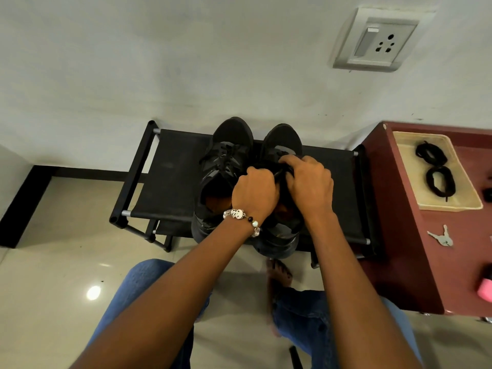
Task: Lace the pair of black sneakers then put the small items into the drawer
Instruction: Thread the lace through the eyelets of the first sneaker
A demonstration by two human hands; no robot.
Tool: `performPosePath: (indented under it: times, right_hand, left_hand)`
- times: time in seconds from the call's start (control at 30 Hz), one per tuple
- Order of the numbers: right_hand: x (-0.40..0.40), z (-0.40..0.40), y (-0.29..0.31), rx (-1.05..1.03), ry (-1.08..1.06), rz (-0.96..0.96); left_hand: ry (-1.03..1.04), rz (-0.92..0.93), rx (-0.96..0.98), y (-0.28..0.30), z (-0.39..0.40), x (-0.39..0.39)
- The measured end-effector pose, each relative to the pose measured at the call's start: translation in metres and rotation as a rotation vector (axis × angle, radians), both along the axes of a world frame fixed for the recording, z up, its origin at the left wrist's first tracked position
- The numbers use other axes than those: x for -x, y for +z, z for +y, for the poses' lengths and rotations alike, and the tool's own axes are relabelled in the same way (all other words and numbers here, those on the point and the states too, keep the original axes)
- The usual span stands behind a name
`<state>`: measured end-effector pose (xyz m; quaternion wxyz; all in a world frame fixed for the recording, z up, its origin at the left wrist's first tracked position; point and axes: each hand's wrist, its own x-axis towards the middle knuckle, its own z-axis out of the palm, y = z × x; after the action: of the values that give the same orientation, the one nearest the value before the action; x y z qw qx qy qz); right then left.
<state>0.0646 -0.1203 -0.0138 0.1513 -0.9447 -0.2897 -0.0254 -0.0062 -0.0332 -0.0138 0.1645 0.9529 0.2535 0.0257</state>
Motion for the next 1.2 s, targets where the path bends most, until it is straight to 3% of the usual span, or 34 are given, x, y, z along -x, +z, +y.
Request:
performPosePath:
  times: [0.2, 0.4, 0.63, 0.7, 0.8, 0.87, 1.1, 1.2]
  right_hand:
    - [0.001, 0.004, 0.003, 0.005, -0.041, 0.021]
    - [-0.002, 0.006, -0.001, -0.083, -0.088, 0.07]
    - [-0.008, 0.001, -0.003, -0.328, -0.275, 0.322]
    - [-0.007, 0.001, 0.001, -0.508, -0.37, 0.496]
    - [-0.007, 0.002, 0.013, -0.923, -0.542, 0.965]
    - [-0.01, -0.001, 0.019, -1.054, -0.603, 1.141]
    - [-0.025, -0.025, 0.034, -1.443, -0.544, 1.435]
    - [-0.036, -0.044, 0.042, -1.61, -0.553, 1.338]
  left_hand:
    - [-0.025, -0.029, -0.015, -0.003, 0.003, 0.001]
    - [0.115, -0.072, 0.043, -0.002, -0.002, -0.002]
    - [0.143, -0.084, 0.069, -0.001, -0.004, 0.002]
    - [0.127, -0.082, 0.029, -0.004, -0.003, 0.003]
    - [0.098, -0.069, -0.006, -0.007, -0.004, 0.002]
    - [0.099, -0.049, -0.015, -0.006, -0.005, 0.002]
    - [0.108, -0.033, -0.019, -0.008, -0.007, -0.002]
    - [0.114, -0.016, -0.011, -0.009, -0.007, -0.003]
